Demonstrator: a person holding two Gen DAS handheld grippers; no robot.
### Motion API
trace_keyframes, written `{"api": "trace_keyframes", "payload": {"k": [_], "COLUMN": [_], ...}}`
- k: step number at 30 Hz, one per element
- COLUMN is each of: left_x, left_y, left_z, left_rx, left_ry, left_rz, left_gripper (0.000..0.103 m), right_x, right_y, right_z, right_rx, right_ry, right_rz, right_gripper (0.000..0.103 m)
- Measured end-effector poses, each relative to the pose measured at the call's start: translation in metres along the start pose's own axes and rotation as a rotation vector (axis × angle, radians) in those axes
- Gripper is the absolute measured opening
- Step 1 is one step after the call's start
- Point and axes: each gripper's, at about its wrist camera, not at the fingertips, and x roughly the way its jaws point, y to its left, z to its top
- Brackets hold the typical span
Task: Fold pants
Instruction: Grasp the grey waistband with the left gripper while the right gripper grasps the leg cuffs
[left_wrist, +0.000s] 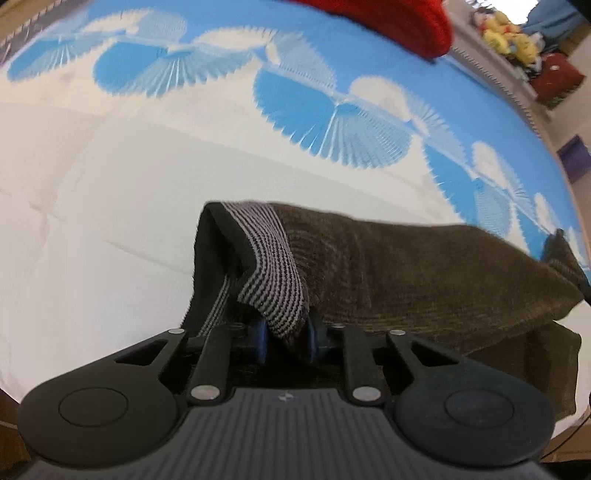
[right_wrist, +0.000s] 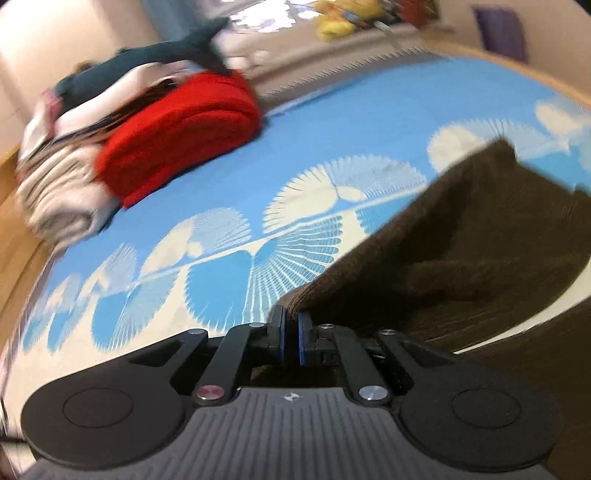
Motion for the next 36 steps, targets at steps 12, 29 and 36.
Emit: {"api": "trace_keyframes", "payload": {"k": [12,29,36], "left_x": [0.014,0.035,0.040], "left_y": [0.017,0.016,0.017], "left_z": [-0.012,0.002,0.004], "left_rx": [0.069,0.006,0.016], "left_ry": [0.133,0.164,0.173], "left_rz": [0.077,0.134,0.138], "left_gripper": [0.033,0.059,0.059], "right_x": [-0.060,0.006,0.071], "right_y": [-0.008,-0.061,-0.014], "right_z": [-0.099,-0.010,-0.014], "right_rx": [-0.471,-0.110,-0.256], "right_ry": [0.414,0.129,0.233], "right_rz": [0.148,-0.206,-0.307], "right_gripper": [0.007,0.048,0.052]}}
